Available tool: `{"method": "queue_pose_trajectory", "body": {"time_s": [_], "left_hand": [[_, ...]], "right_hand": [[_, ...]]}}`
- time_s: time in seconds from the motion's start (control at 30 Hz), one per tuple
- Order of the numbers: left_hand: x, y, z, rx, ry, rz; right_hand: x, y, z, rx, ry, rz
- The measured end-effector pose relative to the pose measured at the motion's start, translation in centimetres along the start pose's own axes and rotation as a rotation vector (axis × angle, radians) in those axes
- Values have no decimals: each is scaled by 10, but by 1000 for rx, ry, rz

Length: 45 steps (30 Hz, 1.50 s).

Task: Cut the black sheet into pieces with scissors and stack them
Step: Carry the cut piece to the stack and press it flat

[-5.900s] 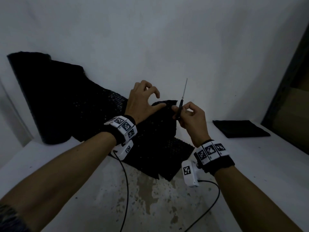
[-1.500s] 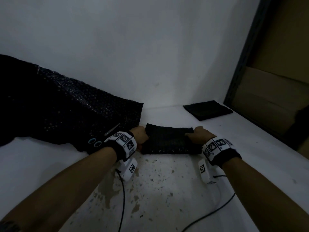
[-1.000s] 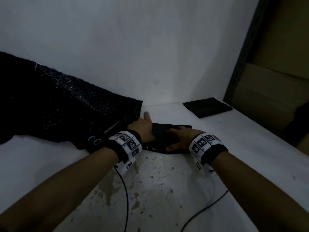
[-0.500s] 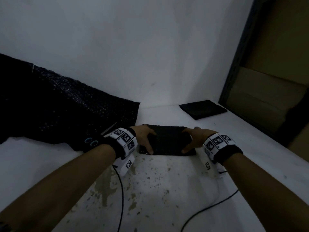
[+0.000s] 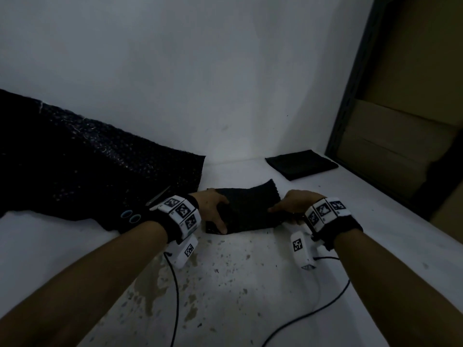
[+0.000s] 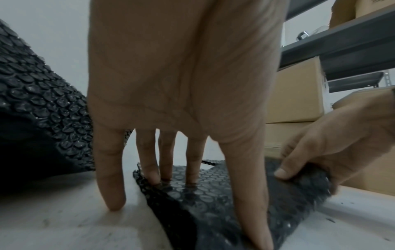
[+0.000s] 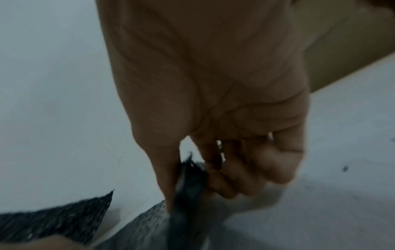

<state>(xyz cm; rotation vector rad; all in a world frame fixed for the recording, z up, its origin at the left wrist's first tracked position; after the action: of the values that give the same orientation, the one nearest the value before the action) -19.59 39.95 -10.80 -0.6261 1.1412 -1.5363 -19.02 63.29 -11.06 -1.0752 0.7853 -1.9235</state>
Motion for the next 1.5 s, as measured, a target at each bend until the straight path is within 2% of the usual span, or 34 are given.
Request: {"method": "queue_pose_trajectory", "body": {"time_s": [0.1,0.2,0.27,0.37,0.47,0.53,0.6,0.63,0.73,0.8,0.93,0.97,1.1,1.17,1.23,1.3,1.43,1.5], "left_hand": [[-1,-1,-4,-3,-4,-4],[-3,-2,-12,-14,-12,6],[-3,-3,-19,-11,-34,2],[-5,-13,-29,-4,-119,91],[-13,-34,-45,-62,-165,401],[-21,-40,-60,-57,-144,773],[-36,-41,-72,21,-96,1190],[-45,-43,-79,47,-66,1325],[-70,-56,-100,0,45,1526],[-82,-65,-121,-99,101,1578],[-95,-71,-176,-284,119,1506],[-103,-71,-204,-312,127,1475],[-110,-73,-230,-436,81,1151],[-117,-71,-250,-434,84,1037],[-120,-67,-268,-398,19,976],[-123,-64,-276,-305,-46,890],[-125,-71,-277,-260,-113,725],[-132,-79,-267,-308,-75,517]], "right_hand": [[-1,3,-10,46,-39,-423],[8,0,-4,93,-139,-840],[12,-8,-7,109,-223,-951],[14,-26,-16,84,-291,-996],[8,-56,-28,6,-319,-1109],[0,-76,-40,-49,-322,-1191],[-13,-94,-58,-111,-293,-1244],[-21,-102,-66,-143,-275,-1265],[-42,-122,-86,-209,-215,-1290],[-58,-131,-102,-245,-170,-1319],[-92,-149,-136,-390,-91,-1268],[-104,-160,-147,-450,-83,-1249],[-115,-183,-157,-688,-91,-896],[-117,-190,-171,-723,-109,-717],[-116,-192,-184,-730,-126,-563],[-113,-189,-196,-707,-132,-417],[-109,-178,-213,-483,-44,-255],[-106,-173,-214,-388,-40,-179]]}}
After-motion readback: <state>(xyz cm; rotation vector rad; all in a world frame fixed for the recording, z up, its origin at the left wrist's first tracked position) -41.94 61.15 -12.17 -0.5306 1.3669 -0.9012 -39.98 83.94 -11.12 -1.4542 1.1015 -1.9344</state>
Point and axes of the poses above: each hand's wrist, its own z-axis away from the middle knuckle, its own y-axis out of the palm, x = y × z, the point moved 8 cm from there along -z, towards the middle knuckle
